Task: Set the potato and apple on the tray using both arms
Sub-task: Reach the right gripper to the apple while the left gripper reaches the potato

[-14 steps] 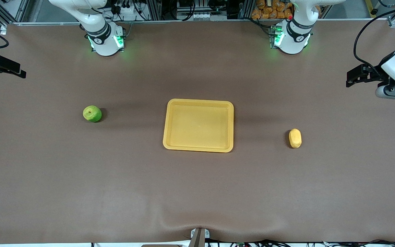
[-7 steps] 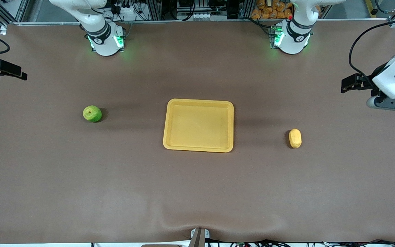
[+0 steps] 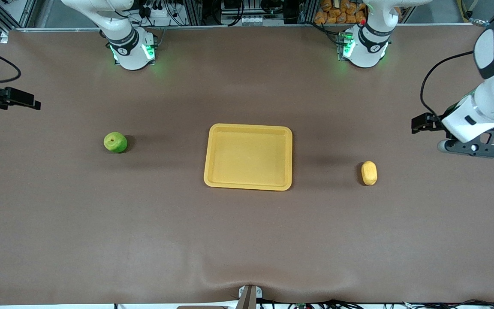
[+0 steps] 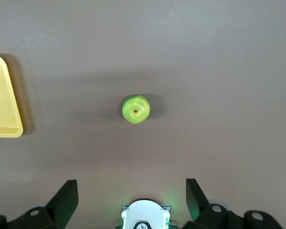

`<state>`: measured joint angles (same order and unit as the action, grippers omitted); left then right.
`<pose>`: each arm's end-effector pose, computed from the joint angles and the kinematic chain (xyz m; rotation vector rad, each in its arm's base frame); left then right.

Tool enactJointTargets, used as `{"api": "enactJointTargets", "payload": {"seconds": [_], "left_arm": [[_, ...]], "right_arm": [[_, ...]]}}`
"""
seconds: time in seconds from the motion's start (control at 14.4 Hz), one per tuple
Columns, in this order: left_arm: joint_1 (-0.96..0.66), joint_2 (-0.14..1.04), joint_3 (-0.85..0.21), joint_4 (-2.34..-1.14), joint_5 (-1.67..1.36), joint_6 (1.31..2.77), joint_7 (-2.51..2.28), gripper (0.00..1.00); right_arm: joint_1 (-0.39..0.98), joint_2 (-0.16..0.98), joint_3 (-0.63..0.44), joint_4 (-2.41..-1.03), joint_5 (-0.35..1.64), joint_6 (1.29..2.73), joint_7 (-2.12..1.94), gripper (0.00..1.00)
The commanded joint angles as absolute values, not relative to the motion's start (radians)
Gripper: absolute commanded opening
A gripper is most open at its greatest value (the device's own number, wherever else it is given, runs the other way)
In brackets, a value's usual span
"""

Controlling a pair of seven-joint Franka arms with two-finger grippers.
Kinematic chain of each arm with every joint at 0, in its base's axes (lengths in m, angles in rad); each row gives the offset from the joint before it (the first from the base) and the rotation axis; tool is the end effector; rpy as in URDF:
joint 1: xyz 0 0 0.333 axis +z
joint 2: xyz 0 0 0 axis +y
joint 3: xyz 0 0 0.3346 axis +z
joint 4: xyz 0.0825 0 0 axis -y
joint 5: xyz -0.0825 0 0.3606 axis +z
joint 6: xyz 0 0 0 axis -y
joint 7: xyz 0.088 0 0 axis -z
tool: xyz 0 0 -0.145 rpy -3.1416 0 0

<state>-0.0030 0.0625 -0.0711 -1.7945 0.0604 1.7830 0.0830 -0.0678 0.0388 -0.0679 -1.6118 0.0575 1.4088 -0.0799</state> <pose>0.5486 -0.0325 0.4883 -3.0743 0.2651 0.1143 0.5088 -0.0597 0.5561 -3.0390 0.0816 0.3580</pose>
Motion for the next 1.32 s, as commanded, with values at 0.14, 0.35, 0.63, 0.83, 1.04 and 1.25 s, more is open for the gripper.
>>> {"api": "enactJointTargets", "payload": {"seconds": [0.14,0.35,0.63,0.83,1.04,1.25], "left_arm": [[0.000,0.020,-0.069,-1.952,0.058,1.960,0.069,1.00],[0.000,0.023,-0.069,-2.045,0.058,2.095,0.066,1.00],[0.000,0.047,-0.069,-2.126,0.058,2.245,0.040,1.00],[-0.002,0.086,-0.071,-2.132,0.058,2.295,0.003,1.00],[-0.002,0.129,-0.072,-2.135,0.058,2.350,-0.024,1.00],[0.000,0.170,-0.081,-2.135,0.058,2.399,-0.054,1.00]], "right_arm": [[-0.081,0.049,-0.060,-1.765,0.057,1.555,-0.087,1.00],[-0.087,0.061,-0.060,-1.828,0.055,1.659,-0.095,1.00],[-0.124,0.100,-0.060,-1.887,0.055,1.774,-0.095,1.00],[-0.127,0.132,-0.060,-1.921,0.055,1.832,-0.095,1.00],[-0.127,0.179,-0.060,-1.919,0.055,1.835,-0.095,1.00],[-0.132,0.233,-0.060,-1.919,0.057,1.838,-0.094,1.00]]}}
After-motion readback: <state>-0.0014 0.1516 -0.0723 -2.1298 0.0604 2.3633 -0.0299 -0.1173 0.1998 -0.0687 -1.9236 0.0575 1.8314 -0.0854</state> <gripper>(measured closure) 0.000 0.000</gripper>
